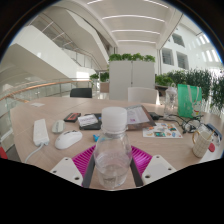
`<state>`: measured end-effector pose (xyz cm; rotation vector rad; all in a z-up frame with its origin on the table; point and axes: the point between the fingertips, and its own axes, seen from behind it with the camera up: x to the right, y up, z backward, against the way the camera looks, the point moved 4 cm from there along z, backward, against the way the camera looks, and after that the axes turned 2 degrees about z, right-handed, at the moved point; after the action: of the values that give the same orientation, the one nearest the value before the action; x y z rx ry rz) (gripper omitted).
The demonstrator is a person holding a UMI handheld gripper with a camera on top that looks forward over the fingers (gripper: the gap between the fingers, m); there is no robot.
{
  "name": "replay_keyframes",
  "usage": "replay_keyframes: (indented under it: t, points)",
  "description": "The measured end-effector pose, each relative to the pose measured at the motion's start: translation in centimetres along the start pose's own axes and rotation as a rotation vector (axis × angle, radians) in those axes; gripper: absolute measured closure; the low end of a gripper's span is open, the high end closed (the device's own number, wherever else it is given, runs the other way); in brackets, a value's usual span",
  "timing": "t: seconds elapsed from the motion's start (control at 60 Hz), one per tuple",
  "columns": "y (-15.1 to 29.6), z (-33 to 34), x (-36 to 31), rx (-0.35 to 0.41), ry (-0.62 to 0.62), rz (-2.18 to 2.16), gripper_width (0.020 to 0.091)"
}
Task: Pour water
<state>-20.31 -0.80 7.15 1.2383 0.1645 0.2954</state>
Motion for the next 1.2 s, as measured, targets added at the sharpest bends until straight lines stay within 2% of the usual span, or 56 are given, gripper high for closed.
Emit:
replay_keyframes:
  t: [0.017,0.217,0.383,0.4,0.55,0.633,0.7,0.717,0.733,0.8,0.867,0.883,0.9,0.933,1.017,1.033,1.05,1.133,1.15,1.2]
  points:
    - [0.0,-0.2,0.1,0.001,-0.001,0.007,0.0567]
    - [0.1,-0.3,0.4,0.048,-0.001,-0.006,0.0628]
    - [0.0,-0.6,0.5,0.043,0.017,-0.013,0.071]
    - [0.0,-0.6,0.4,0.04,0.019,-0.014,0.0737]
    - [0.8,-0.6,1.0,-0.017,0.034,-0.084,0.0734]
    - [5.4,0.2,3.8,0.056,0.041,-0.192,0.0736]
    - [9.1,0.6,6.8,0.084,0.037,-0.279,0.0735]
    - [9.6,0.5,8.1,0.091,0.043,-0.319,0.0755]
    - [10.2,0.6,9.2,0.094,0.043,-0.36,0.0735]
    - [11.6,0.8,13.8,0.09,0.05,-0.572,0.0736]
    - [11.2,0.4,18.3,0.064,0.085,-0.853,0.0735]
    - [11.0,0.4,19.4,0.06,0.09,-0.93,0.0763]
    - [10.7,0.4,20.4,0.058,0.096,-1.008,0.0736]
    - [10.5,0.1,21.2,0.05,0.09,-1.144,0.0737]
    - [9.6,0.3,24.2,0.042,0.189,-1.538,0.0737]
    - [9.6,0.4,25.0,0.034,0.216,-1.63,0.0768]
    - [9.5,0.5,24.8,0.056,0.235,-1.669,0.0737]
    - [10.1,0.5,26.2,0.101,0.316,-1.918,0.0738]
    - [10.3,1.7,26.9,0.107,0.373,-1.963,0.0739]
    - [11.2,0.4,26.9,0.139,0.376,-2.074,0.0738]
